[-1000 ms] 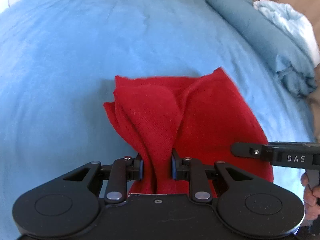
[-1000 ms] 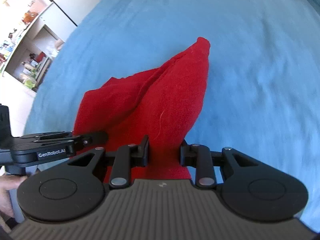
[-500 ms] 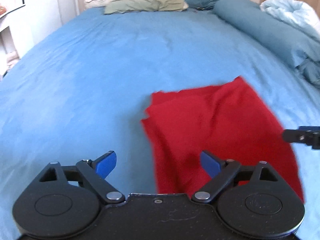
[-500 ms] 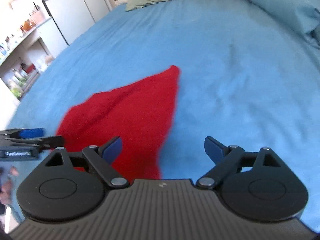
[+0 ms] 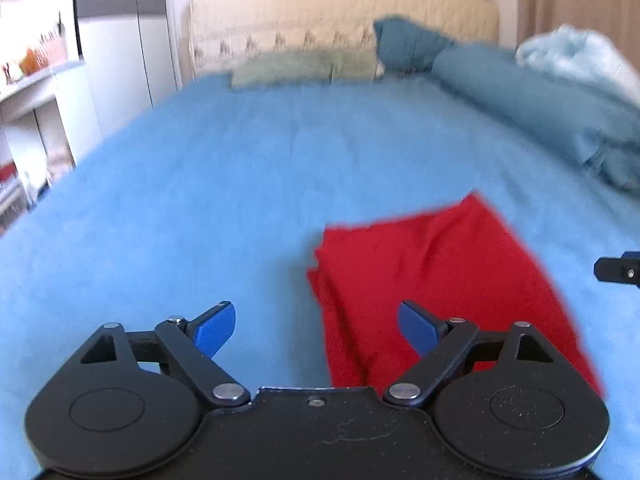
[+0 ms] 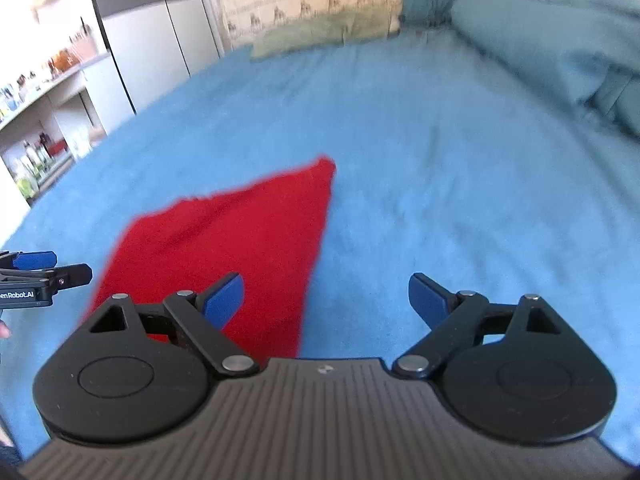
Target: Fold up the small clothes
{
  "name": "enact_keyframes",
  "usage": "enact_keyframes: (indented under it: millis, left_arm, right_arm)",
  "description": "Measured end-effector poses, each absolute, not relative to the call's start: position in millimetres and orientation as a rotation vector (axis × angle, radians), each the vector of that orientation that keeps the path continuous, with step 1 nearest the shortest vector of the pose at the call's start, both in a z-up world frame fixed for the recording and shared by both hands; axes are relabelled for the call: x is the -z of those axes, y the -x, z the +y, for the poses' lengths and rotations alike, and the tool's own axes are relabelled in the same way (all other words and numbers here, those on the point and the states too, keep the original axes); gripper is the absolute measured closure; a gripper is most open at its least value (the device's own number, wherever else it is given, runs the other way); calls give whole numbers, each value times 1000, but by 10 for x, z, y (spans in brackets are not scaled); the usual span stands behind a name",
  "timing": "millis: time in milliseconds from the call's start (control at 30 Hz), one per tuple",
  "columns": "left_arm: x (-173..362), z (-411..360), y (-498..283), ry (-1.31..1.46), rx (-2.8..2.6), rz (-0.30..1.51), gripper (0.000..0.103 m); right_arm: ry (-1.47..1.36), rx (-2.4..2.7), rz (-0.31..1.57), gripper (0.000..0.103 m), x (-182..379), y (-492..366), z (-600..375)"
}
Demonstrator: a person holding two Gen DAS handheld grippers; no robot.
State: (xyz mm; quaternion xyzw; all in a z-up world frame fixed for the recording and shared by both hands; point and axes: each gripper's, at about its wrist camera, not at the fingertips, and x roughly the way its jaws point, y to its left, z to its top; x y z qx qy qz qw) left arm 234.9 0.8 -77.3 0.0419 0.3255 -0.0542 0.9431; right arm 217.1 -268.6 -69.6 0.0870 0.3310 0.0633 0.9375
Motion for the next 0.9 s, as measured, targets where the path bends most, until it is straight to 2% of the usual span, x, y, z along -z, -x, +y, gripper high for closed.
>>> enact_keyframes:
  millis: [133,333,600,900]
  left_arm:
    - [169,2,-1846,-95,71,640,0]
    - [-347,-1,-1043,-114,21,597,0]
    - [-291,56,-324,-84,-1,628,0]
    - [-155,54,-52,-89,16,665,0]
  right_arm:
    - [-175,-66,681,0,88,-1627,-2626]
    - [-124,-1,660,0,-460,-776,-2458]
    - [-74,19,722,0,-521,15,-2223]
    - [-81,41,791,0,-240,356,-2043]
